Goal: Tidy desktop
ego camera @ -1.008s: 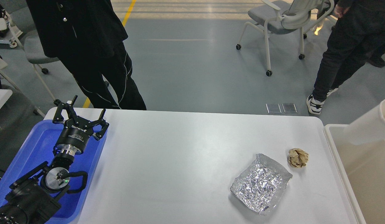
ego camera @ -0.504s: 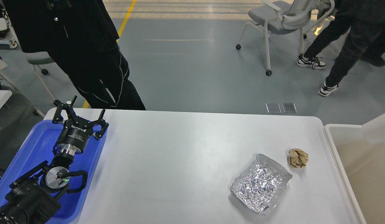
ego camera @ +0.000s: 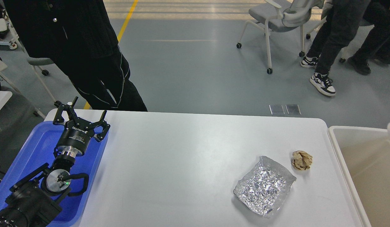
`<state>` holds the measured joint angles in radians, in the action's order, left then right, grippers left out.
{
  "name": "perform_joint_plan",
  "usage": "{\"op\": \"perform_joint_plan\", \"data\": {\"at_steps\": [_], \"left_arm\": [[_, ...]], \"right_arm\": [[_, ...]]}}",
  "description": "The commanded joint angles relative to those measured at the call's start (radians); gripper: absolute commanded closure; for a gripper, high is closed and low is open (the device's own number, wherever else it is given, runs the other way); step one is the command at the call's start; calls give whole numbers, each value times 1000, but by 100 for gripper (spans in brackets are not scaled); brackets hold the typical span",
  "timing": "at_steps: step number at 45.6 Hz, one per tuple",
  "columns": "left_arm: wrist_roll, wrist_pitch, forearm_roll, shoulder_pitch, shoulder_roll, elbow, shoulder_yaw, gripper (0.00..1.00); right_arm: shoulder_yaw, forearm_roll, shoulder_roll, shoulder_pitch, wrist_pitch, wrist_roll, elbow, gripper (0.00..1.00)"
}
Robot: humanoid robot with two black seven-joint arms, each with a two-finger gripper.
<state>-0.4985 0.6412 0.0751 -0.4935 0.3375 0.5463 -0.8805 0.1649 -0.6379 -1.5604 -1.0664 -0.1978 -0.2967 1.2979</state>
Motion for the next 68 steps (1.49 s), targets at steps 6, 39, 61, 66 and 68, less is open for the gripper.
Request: {"op": "perform_joint_plan", "data": {"at_steps": [6,39,61,66,68], "left_arm": [[0,0,0,0,0,0,0,0],[0,0,0,0,0,0,0,0],[0,0,0,1,0,0,0,0],[0,0,0,0,0,1,0,0],[0,0,0,0,0,0,0,0]], "right_arm": [[125,420,197,135,83,-65,-253,100],[-237,641,787,574,37,-113,-1042,100],[-307,646,1028,640,64,-52,-1287,100],[-334,646,1054,657,97,-24,-1289,100],[-338,646,1063,660,110,-16,-1289,100]]}}
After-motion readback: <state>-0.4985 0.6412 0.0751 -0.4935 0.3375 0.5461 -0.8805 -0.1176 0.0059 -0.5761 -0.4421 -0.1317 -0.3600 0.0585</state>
